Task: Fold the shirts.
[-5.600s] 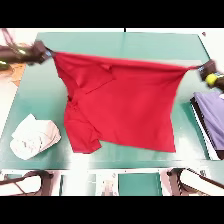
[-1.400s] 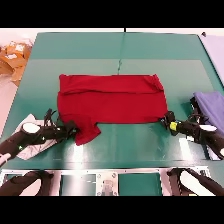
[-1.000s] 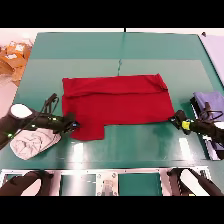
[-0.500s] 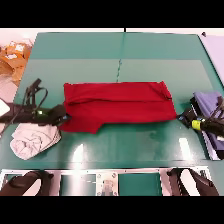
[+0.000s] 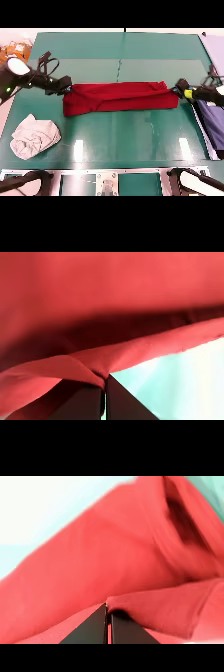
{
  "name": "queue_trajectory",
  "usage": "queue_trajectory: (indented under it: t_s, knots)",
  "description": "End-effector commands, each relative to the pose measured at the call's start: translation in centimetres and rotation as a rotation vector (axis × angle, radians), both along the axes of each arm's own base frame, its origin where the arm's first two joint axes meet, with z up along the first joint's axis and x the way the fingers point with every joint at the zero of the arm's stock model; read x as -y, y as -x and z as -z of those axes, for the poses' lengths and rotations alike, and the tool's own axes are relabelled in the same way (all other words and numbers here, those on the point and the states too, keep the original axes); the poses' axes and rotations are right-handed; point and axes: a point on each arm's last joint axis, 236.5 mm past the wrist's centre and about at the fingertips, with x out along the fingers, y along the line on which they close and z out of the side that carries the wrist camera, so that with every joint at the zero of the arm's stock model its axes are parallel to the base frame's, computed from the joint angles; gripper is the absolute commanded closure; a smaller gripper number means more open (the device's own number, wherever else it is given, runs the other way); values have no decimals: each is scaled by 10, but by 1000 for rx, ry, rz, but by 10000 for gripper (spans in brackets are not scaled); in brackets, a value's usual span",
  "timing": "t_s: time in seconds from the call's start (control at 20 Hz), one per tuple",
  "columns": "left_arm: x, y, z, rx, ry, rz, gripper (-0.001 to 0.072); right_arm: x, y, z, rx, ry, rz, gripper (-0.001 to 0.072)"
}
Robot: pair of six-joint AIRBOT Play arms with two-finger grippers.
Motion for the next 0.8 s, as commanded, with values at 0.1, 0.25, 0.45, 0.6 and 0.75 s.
queue_trajectory:
  t_s: [0.1,0.25,0.45,0.6,0.75]
  knots:
    - [-6,-77,37,49,-36,-37,690,-3,-76,56,-47,0,-20,697]
    - [-4,-111,43,152,-37,-24,684,1,-92,71,-61,-4,-20,662]
    - [-13,-129,20,221,-23,-64,85,20,-92,45,-44,18,-96,285]
    - [-25,-115,4,153,-10,-15,86,65,-70,31,-88,41,-199,157]
    - [-32,-107,-5,120,-1,7,87,102,-44,49,-160,-15,-270,41]
